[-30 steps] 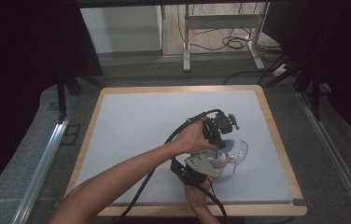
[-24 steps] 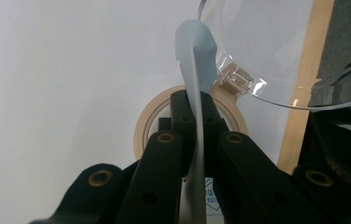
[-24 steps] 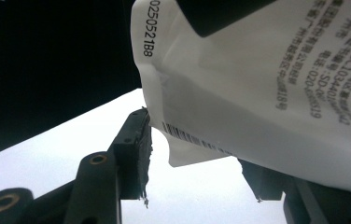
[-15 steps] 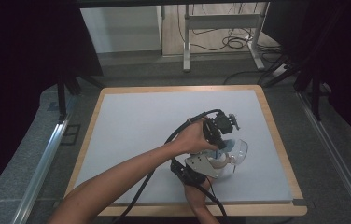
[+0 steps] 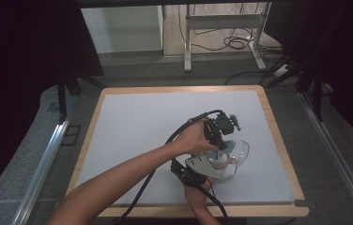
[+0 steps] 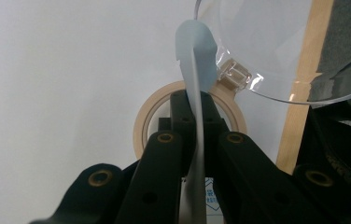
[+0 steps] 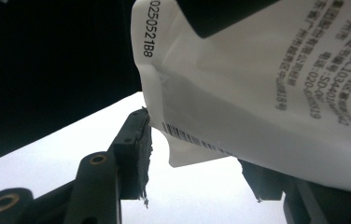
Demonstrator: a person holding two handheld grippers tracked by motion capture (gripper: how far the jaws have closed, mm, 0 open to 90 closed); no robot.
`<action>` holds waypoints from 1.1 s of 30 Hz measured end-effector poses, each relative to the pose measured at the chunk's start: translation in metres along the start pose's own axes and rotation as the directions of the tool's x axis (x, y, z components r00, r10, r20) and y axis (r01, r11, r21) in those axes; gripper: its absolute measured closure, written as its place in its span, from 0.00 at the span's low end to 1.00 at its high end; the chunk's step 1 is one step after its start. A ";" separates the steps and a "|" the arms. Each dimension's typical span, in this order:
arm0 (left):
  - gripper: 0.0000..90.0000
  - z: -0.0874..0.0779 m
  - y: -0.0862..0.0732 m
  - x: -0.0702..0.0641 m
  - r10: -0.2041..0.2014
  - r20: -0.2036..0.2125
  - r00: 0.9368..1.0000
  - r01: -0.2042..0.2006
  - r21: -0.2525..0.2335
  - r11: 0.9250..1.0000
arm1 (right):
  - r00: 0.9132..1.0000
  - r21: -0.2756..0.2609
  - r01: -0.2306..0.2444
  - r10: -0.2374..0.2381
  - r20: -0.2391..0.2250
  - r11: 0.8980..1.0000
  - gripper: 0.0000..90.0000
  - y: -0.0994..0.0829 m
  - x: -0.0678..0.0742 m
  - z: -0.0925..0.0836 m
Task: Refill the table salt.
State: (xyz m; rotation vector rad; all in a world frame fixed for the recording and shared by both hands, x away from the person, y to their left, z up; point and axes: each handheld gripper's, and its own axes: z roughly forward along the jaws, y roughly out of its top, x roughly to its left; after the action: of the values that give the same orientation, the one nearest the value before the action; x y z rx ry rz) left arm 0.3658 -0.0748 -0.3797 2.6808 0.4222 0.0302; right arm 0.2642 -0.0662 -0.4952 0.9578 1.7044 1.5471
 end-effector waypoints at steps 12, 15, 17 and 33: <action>1.00 -0.005 -0.001 0.002 -0.009 0.004 1.000 0.009 -0.013 1.000 | 0.998 0.007 0.070 -0.070 -0.004 0.998 0.53 -0.001 0.003 0.001; 1.00 -0.003 -0.001 0.002 -0.007 0.002 1.000 0.007 -0.008 1.000 | 0.997 0.015 0.072 -0.071 -0.006 0.997 0.52 -0.002 0.003 0.002; 1.00 -0.002 0.000 0.002 -0.005 0.002 1.000 0.005 -0.005 1.000 | 0.997 0.016 0.078 -0.078 -0.005 0.997 0.52 -0.002 0.002 0.002; 1.00 0.000 0.003 0.000 0.003 0.001 1.000 -0.003 0.011 1.000 | 0.997 0.010 0.081 -0.081 0.005 0.997 0.52 -0.001 0.000 0.002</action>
State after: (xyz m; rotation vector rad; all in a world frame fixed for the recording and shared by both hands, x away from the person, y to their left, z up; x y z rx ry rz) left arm 0.3670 -0.0769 -0.3782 2.6918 0.4190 0.0279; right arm 0.2660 -0.0649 -0.4960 0.8860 1.7275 1.4833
